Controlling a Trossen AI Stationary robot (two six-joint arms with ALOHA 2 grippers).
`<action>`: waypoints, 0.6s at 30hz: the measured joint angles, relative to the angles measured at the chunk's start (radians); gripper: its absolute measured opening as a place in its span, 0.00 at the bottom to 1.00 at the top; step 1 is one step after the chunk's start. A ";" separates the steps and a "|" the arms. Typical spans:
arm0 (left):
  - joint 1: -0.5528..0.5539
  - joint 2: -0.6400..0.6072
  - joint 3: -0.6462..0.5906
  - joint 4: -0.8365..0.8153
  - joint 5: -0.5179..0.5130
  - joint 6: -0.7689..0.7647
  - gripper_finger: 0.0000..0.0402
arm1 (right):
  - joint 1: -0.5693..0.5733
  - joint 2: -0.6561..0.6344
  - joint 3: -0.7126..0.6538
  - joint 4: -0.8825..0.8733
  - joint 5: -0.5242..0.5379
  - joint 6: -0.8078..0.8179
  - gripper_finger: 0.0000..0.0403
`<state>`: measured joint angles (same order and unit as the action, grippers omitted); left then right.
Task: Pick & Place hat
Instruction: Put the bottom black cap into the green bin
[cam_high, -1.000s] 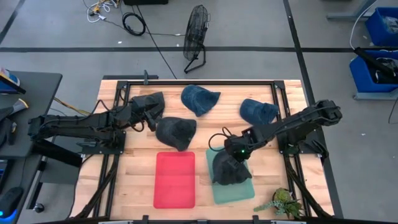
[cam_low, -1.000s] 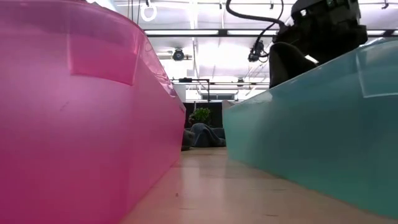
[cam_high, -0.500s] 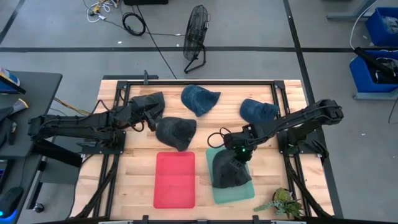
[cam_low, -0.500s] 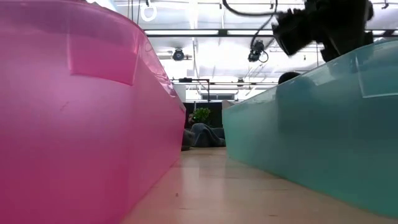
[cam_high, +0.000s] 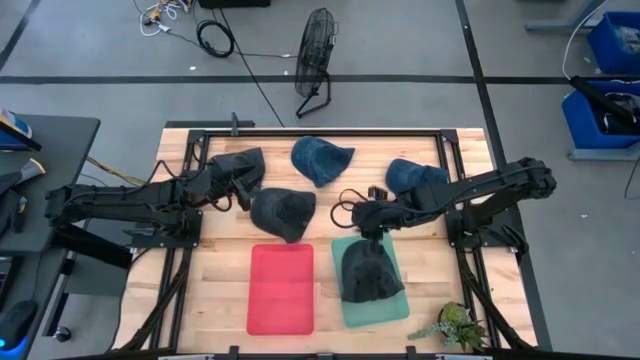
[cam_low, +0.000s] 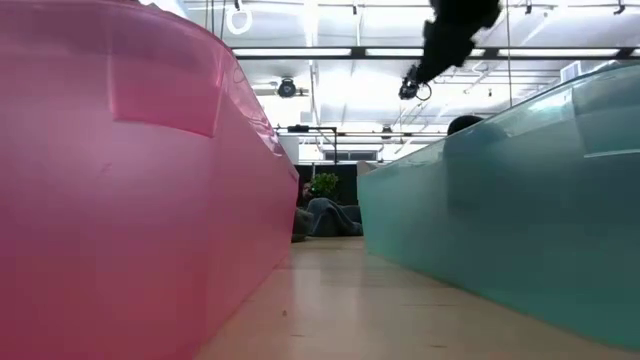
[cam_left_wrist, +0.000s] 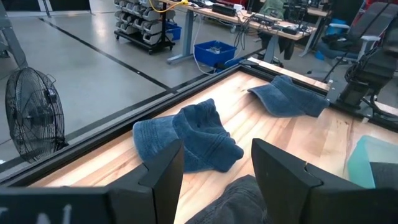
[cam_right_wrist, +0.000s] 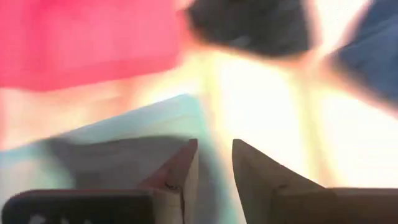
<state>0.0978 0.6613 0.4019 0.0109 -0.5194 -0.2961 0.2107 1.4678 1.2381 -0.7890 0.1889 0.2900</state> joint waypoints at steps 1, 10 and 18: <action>0.000 0.000 0.000 0.000 0.000 -0.019 0.48 | -0.006 0.000 -0.003 0.001 0.057 -0.036 0.26; 0.032 0.000 0.000 -0.032 -0.064 -0.061 0.48 | -0.112 0.001 -0.010 0.012 0.159 -0.095 0.26; 0.130 0.028 0.000 -0.128 0.045 -0.213 0.48 | -0.195 0.002 -0.011 0.043 0.062 -0.173 0.27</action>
<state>0.2280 0.6888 0.4015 -0.1174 -0.4744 -0.5093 0.0159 1.4694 1.2274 -0.7460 0.2505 0.1170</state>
